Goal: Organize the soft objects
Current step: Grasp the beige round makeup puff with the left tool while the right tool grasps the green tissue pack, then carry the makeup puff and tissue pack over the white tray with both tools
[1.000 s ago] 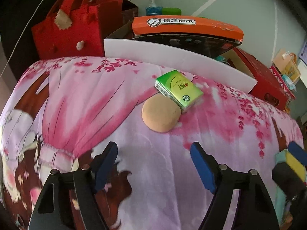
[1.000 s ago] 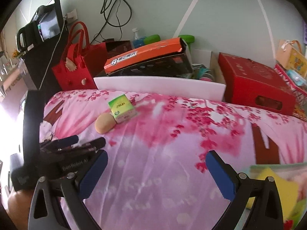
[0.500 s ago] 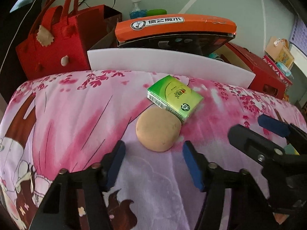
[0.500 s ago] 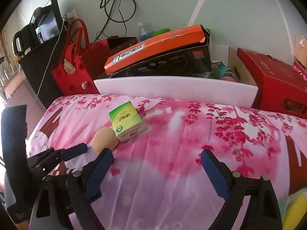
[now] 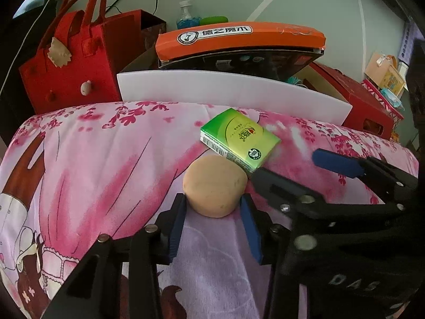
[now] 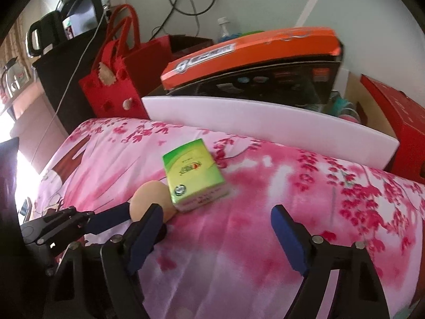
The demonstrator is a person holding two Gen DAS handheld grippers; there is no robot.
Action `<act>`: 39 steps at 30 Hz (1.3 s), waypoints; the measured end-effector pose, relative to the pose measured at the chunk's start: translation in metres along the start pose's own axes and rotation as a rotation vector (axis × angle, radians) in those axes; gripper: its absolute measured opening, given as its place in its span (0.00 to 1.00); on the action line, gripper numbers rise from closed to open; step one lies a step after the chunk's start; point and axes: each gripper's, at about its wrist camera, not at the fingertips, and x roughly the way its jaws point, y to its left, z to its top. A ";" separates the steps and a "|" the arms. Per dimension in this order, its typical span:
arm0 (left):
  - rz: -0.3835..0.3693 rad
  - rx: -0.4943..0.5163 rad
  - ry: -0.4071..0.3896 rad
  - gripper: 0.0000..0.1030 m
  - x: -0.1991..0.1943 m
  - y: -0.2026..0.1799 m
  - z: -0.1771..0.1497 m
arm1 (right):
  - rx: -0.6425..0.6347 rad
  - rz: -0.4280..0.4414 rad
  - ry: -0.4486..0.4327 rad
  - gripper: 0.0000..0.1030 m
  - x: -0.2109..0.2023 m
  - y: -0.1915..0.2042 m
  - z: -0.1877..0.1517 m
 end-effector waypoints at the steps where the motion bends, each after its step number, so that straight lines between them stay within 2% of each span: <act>1: 0.001 0.003 -0.001 0.41 0.000 -0.001 0.000 | -0.012 -0.004 0.001 0.83 0.001 0.002 0.001; 11: -0.023 -0.013 -0.012 0.34 -0.004 0.003 -0.001 | -0.084 -0.007 0.006 0.76 0.013 0.015 0.011; 17: 0.011 -0.024 -0.006 0.33 -0.007 0.007 -0.003 | -0.113 0.001 0.006 0.66 0.016 0.020 0.013; 19: 0.026 -0.029 -0.006 0.33 -0.008 0.009 -0.003 | -0.110 -0.003 0.011 0.61 0.019 0.020 0.014; 20: 0.032 -0.031 -0.006 0.33 -0.008 0.009 -0.003 | -0.109 -0.009 0.016 0.54 0.020 0.019 0.014; 21: 0.037 -0.033 -0.006 0.33 -0.009 0.010 -0.004 | -0.106 -0.012 0.023 0.54 0.021 0.018 0.014; 32: 0.038 -0.046 -0.010 0.33 -0.011 0.014 -0.004 | -0.091 -0.021 0.017 0.52 0.017 0.014 0.011; 39: 0.033 -0.045 -0.013 0.33 -0.023 0.009 -0.007 | -0.053 -0.047 0.004 0.52 -0.012 0.008 0.001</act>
